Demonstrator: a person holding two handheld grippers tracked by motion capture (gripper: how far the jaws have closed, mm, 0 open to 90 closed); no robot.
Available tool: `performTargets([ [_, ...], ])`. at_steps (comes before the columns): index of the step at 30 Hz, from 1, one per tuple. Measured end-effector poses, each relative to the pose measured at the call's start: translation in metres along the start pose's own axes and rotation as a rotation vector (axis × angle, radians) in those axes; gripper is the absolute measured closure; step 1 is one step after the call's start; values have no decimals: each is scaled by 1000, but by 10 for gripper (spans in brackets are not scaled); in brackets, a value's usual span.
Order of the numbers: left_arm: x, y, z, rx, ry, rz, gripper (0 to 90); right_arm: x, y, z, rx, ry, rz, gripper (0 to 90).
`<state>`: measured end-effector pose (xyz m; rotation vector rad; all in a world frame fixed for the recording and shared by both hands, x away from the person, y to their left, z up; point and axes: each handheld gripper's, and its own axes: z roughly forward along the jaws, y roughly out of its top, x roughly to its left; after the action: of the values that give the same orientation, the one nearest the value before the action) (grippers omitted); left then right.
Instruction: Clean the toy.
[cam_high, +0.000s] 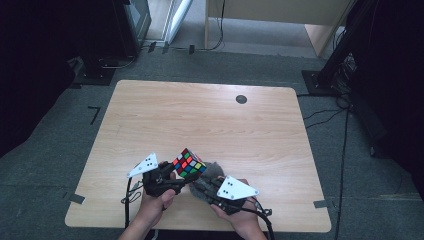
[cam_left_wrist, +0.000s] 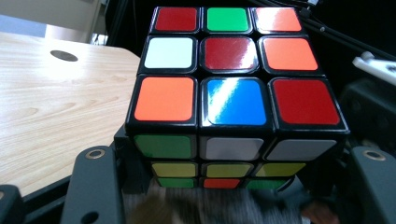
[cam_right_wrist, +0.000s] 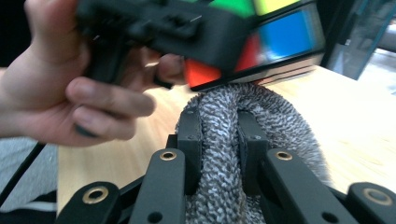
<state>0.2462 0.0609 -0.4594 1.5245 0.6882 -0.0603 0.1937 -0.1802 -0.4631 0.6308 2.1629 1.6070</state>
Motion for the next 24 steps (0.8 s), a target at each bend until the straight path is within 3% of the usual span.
performTargets([
  [3, 0, 1, -1, -1, 0, 2, 343, -4, 2, -3, -8, -12, 1, 766],
  [6, -1, -1, 1, 7, -5, 6, 343, -18, 5, -15, -54, -69, 69, 767],
  [8, -2, -1, 3, 14, -7, 7, 343, -21, 4, -19, -60, -85, 69, 767],
  [10, -1, -2, 3, 13, -7, 3, 343, -16, 3, -15, -47, -64, 58, 766],
  [15, 0, 0, -1, -9, -16, -15, 343, 2, 0, 2, 2, 38, 43, 763],
  [18, -1, 0, 0, -11, -18, -15, 343, -4, 5, -4, -12, 11, 41, 764],
  [21, -2, -1, 2, 3, -23, -9, 343, -18, 5, -15, -61, -49, 87, 765],
  [24, -1, -2, 3, 2, -28, -19, 343, -16, 4, -16, -62, -39, 59, 763],
])
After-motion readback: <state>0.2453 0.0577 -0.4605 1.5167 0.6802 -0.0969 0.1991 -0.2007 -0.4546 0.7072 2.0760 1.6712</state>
